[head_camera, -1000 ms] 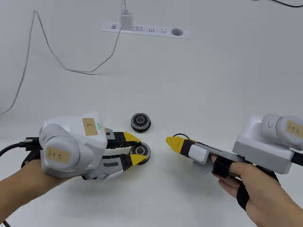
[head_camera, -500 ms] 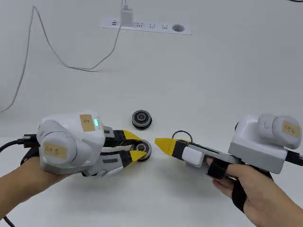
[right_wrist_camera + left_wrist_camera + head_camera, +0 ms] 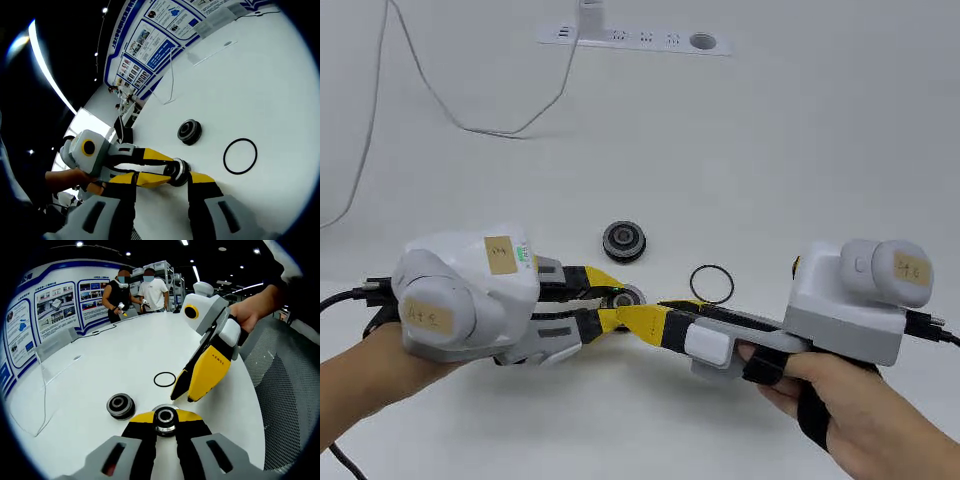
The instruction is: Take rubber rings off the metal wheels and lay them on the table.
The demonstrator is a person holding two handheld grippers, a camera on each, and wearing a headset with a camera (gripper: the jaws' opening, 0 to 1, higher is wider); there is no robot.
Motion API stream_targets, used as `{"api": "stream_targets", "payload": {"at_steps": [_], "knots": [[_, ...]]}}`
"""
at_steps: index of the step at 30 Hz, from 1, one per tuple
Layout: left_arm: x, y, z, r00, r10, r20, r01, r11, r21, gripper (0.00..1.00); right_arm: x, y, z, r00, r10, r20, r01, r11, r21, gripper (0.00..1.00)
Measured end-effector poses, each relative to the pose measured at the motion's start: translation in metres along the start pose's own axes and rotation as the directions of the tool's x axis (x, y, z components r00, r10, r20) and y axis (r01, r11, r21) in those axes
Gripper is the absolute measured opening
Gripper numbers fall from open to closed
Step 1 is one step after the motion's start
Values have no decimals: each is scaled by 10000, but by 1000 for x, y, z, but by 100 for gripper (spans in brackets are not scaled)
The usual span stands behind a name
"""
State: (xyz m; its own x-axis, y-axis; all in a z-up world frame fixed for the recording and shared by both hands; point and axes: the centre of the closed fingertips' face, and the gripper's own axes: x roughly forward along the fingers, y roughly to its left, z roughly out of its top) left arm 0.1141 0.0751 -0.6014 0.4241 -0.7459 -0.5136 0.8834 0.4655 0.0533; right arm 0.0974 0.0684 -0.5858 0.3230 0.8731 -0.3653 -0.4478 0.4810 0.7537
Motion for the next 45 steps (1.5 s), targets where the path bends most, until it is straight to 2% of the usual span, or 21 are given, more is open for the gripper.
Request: {"api": "stream_targets", "payload": {"at_steps": [8,20,28,39,45], "knots": [[2,2,-2,10000,-9,27,9,10000,-47,14,9,-1,0,10000,-55,-62,57,9993,374,46],[0,0,-2,10000,23,-33,-23,10000,-40,13,14,-2,-2,9998,-107,-176,118,9976,680,49],[-1,-1,-2,10000,32,-70,-32,10000,-20,13,13,1,-3,9995,-113,-300,129,9983,564,47],[-2,-2,-2,10000,7,-85,-7,10000,17,13,10,2,-8,9985,-75,-549,118,9968,785,44],[-2,-2,-2,9999,18,-107,-18,10000,32,13,9,2,-8,9988,-199,-437,230,9972,717,42]]}}
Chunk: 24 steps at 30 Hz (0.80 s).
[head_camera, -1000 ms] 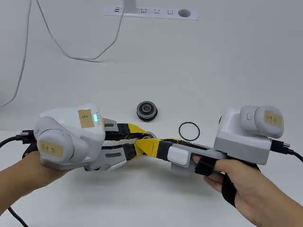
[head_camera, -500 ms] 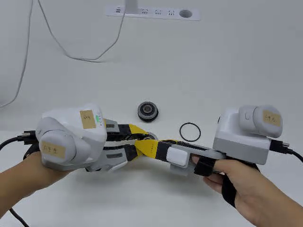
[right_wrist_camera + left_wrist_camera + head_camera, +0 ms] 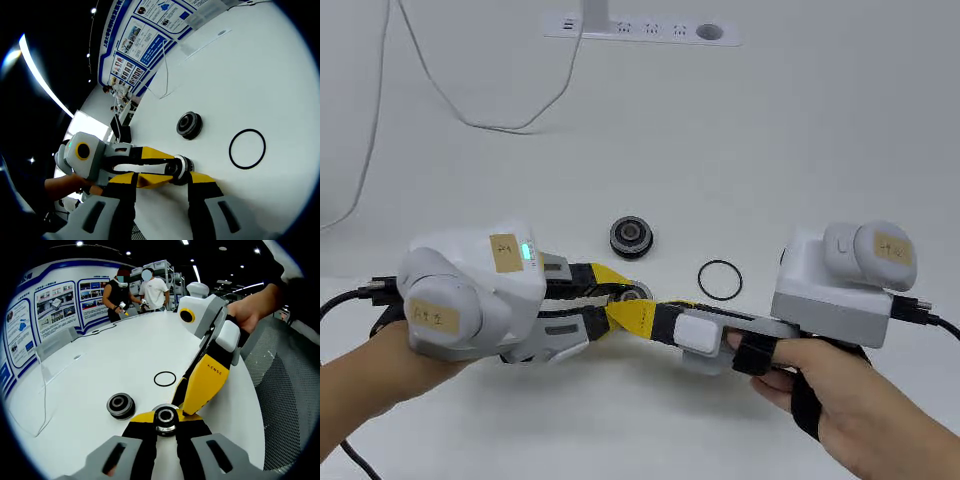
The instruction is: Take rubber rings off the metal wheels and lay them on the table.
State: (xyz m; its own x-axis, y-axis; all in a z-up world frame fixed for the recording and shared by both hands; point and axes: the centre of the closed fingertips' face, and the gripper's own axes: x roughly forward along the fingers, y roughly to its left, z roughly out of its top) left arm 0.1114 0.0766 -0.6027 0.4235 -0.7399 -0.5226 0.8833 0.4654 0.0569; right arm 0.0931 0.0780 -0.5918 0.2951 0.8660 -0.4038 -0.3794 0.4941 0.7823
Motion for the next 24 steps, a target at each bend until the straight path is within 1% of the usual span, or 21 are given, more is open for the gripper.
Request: {"api": "stream_targets", "payload": {"at_steps": [14,20,24], "knots": [[1,0,0,10000,-6,4,6,10000,15,13,-2,-4,2,9997,-227,121,227,9997,-6,37],[1,1,0,10000,-17,5,17,10000,15,13,-2,-9,3,9991,-408,114,408,9991,-59,32],[1,1,0,10000,-41,-1,41,10000,33,13,-3,-11,6,9985,-469,265,468,9989,44,28]]}}
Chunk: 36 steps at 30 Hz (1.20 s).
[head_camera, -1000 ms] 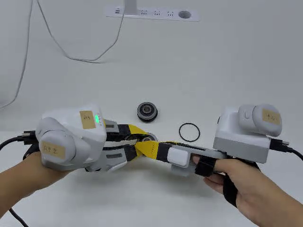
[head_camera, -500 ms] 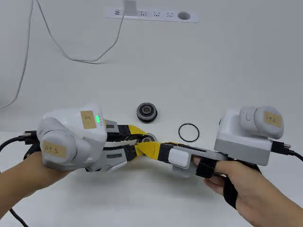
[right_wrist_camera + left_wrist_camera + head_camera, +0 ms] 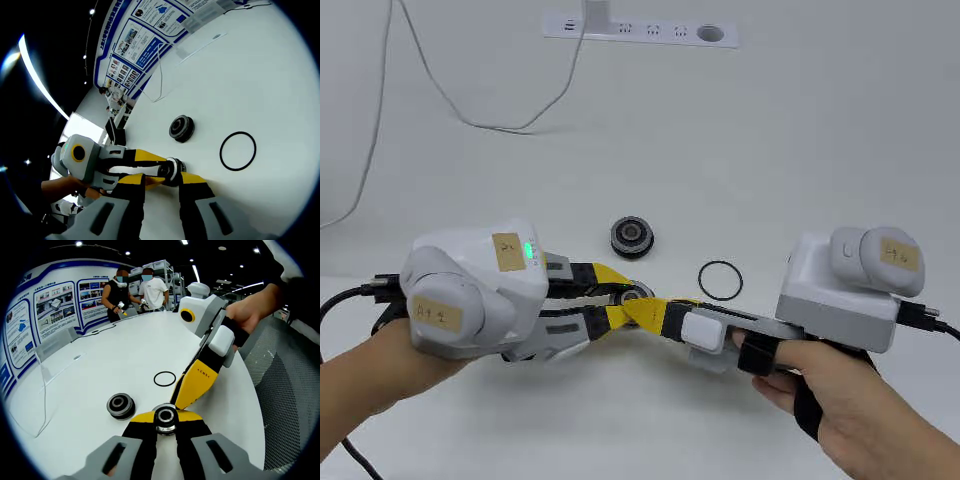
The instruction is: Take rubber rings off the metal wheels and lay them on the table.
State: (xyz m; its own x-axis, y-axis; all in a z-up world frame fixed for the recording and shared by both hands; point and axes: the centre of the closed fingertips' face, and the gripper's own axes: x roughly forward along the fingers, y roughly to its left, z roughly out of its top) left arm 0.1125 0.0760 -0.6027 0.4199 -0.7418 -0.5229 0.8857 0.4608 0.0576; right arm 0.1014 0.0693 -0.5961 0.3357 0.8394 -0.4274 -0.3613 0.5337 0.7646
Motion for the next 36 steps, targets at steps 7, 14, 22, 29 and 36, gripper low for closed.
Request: {"api": "stream_targets", "payload": {"at_steps": [7,14,22,29,36], "knots": [[0,0,0,10000,9,6,-9,10000,-9,13,1,-7,1,9997,-252,-4,252,9997,-4,21],[0,0,0,10000,5,-21,-5,10000,22,13,2,-13,2,9983,-587,2,587,9982,-83,12],[1,0,0,10000,16,-27,-16,10000,53,13,2,-18,1,9961,-885,-19,884,9955,-337,6],[1,0,0,10000,43,-9,-43,10000,79,13,0,-18,4,9942,-1073,35,1074,9935,-389,2],[1,0,0,9999,103,10,-103,9999,57,13,1,-20,4,9902,-1384,-165,1383,9904,-34,2]]}}
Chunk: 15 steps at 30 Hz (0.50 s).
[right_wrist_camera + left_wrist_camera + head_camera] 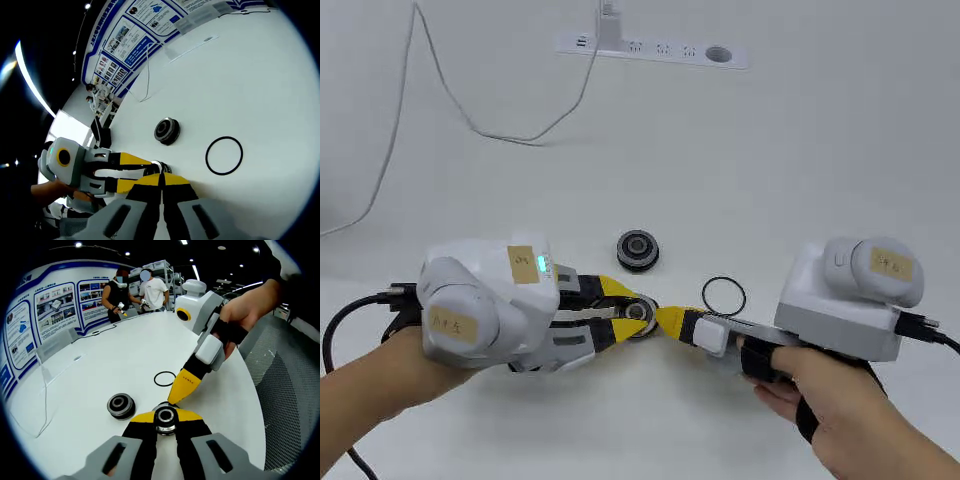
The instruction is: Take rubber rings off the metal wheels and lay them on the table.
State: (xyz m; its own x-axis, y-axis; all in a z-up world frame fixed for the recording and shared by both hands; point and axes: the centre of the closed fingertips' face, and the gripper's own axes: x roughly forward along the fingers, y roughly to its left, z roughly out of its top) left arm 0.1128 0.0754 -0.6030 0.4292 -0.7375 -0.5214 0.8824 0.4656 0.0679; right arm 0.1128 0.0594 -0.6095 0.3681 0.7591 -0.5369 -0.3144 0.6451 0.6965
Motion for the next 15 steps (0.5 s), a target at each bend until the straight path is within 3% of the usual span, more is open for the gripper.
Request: {"api": "stream_targets", "payload": {"at_steps": [2,15], "knots": [[0,0,0,10000,25,-7,-25,10000,-46,13,0,-1,-1,9999,-96,-62,99,9981,610,1],[0,1,0,9999,79,-62,-79,10000,-49,13,-1,-1,0,9998,-155,-120,166,9946,1021,0]]}}
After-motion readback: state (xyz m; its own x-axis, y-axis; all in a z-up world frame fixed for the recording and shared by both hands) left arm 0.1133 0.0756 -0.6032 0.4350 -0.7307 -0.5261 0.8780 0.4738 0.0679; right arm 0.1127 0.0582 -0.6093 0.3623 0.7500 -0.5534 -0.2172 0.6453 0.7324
